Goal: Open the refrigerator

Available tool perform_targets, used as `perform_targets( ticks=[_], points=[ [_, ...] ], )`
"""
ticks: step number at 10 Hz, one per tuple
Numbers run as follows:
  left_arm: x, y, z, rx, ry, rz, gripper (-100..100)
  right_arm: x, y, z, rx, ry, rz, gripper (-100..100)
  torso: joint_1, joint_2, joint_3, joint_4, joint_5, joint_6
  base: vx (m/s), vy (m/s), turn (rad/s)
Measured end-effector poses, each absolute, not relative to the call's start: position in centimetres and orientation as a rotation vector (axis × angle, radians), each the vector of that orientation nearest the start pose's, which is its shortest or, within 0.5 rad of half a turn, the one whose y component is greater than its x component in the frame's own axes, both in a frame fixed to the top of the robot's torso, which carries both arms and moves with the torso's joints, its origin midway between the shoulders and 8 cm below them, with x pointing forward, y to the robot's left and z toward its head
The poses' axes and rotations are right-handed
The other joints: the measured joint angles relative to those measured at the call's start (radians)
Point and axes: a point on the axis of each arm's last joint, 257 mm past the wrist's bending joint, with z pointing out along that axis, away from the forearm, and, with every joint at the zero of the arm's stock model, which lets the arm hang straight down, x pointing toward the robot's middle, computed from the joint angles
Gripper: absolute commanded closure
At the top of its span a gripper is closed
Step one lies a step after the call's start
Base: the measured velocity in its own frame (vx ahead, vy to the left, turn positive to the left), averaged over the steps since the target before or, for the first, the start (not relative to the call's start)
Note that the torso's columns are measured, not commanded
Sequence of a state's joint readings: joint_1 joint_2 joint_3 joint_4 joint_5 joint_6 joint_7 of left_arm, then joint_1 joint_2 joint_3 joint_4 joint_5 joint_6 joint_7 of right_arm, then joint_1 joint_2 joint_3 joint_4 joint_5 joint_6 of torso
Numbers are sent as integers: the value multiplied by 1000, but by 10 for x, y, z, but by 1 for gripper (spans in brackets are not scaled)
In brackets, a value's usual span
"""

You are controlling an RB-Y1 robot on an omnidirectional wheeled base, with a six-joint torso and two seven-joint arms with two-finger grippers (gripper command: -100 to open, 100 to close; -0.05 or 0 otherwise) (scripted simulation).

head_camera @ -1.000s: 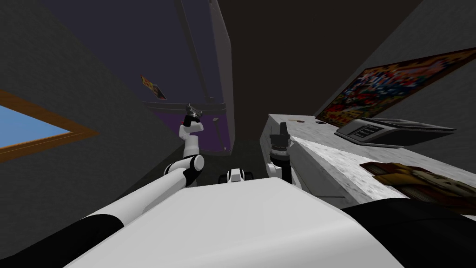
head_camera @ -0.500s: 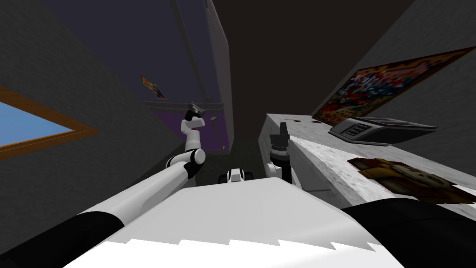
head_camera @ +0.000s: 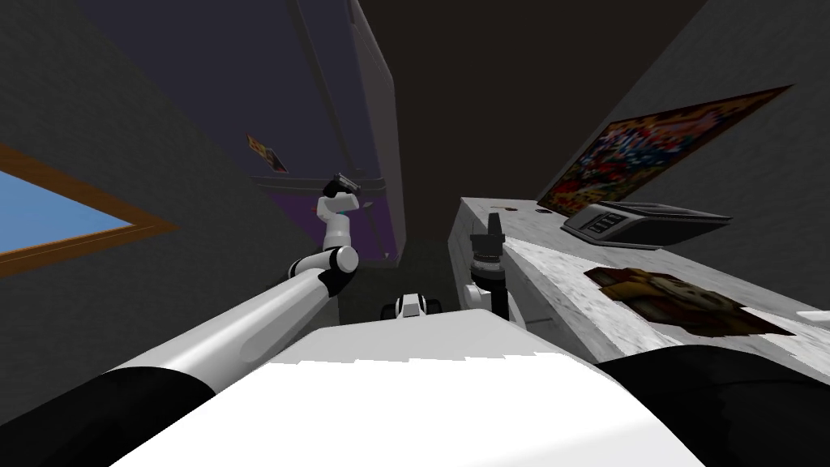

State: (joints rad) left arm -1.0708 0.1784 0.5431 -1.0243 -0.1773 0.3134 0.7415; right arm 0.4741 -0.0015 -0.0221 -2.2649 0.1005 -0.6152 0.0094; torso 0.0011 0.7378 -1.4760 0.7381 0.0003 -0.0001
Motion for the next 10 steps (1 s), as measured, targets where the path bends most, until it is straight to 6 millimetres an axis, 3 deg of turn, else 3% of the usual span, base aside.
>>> perform_targets(
  ticks=[4,5,6,10],
  points=[
    [748,317,111,-1651,462,-1747,-100,329,-265,46,486,592,1248,0,2,-2,-1,-1,1,0,-27,-38,1],
    [748,317,111,-1650,462,-1747,100,329,-265,46,486,592,1248,0,1,-1,-1,-1,1,0,0,0,0],
    [748,317,111,-1650,462,-1747,100,329,-265,46,486,592,1248,0,0,-1,-1,0,0,0,-121,174,-21],
    [751,285,112,-1651,510,-1787,100,329,-265,46,485,592,1248,0,1,3,2,1,0,-1,-209,278,-72]
  ],
)
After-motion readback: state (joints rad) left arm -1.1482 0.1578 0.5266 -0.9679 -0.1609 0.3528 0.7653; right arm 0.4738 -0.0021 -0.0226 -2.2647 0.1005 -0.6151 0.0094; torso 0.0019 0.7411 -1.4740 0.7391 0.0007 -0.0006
